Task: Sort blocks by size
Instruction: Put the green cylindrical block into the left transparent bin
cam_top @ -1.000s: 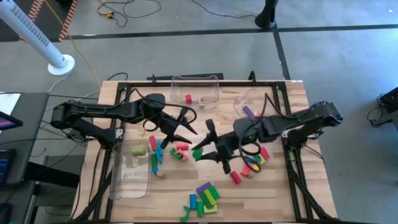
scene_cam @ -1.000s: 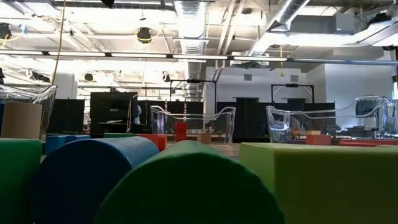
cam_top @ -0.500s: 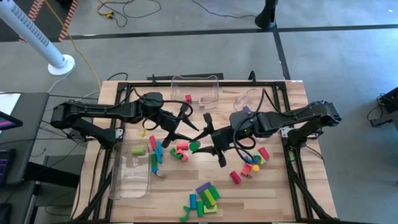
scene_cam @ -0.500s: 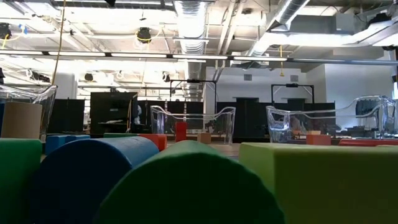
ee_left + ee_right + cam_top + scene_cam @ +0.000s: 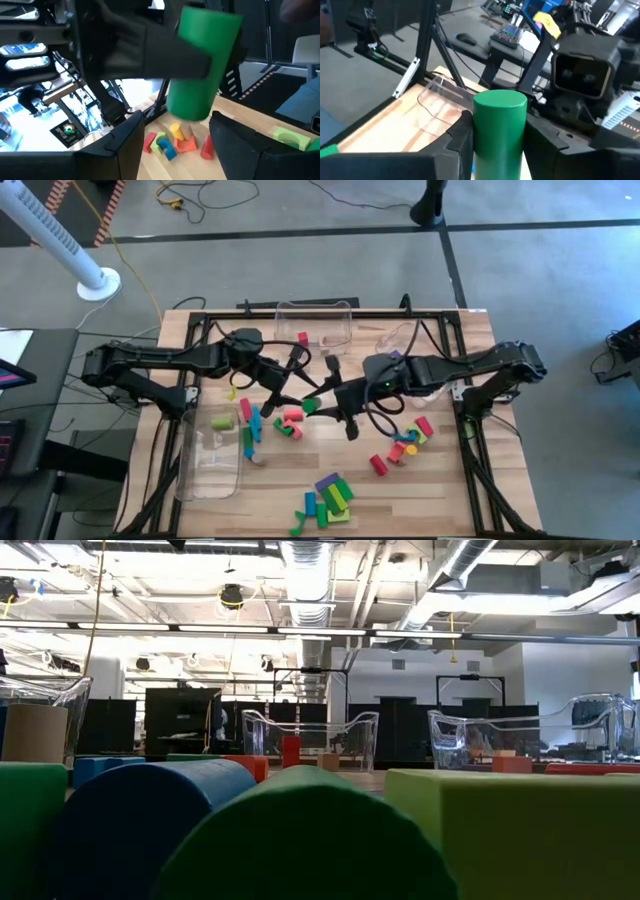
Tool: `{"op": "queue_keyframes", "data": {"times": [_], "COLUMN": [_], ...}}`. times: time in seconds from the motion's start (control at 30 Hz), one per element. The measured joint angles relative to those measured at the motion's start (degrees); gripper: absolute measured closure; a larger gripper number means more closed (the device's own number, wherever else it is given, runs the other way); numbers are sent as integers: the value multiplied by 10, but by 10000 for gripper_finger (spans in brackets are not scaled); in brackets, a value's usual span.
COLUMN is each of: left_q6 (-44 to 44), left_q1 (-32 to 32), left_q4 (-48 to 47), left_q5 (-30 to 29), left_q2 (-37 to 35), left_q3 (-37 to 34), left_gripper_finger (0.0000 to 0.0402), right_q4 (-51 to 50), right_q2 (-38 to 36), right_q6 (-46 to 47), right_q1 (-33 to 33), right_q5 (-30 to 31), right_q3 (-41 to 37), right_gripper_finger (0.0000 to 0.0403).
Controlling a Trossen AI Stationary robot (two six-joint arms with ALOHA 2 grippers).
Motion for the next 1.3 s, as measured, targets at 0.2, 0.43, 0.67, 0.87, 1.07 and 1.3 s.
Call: {"op": "queue_keyframes", "data": {"times": [0.2,0.43,0.67,0.87,1.07,1.3], "left_q6": [-3,-14,-24,-25,-15,-13], "left_q1": [0,-8,-9,-10,-10,-9], "left_q4": [0,15,23,17,17,10], "left_q5": [0,-9,-34,-53,-60,-61], "left_q2": [0,0,0,0,0,0], "left_q3": [0,0,-1,-1,-1,-1], "left_gripper_finger": [188,188,193,219,257,277], "right_q4": [-3,-6,7,13,14,-2], "right_q2": [0,0,18,20,20,19], "right_q6": [-14,-26,-38,-43,-40,-33], "right_q1": [-1,-7,-11,-11,-11,-11], "right_q5": [25,41,60,65,67,73], "right_q3": [0,0,1,1,1,1], "right_gripper_finger": [245,245,245,245,243,225]}}
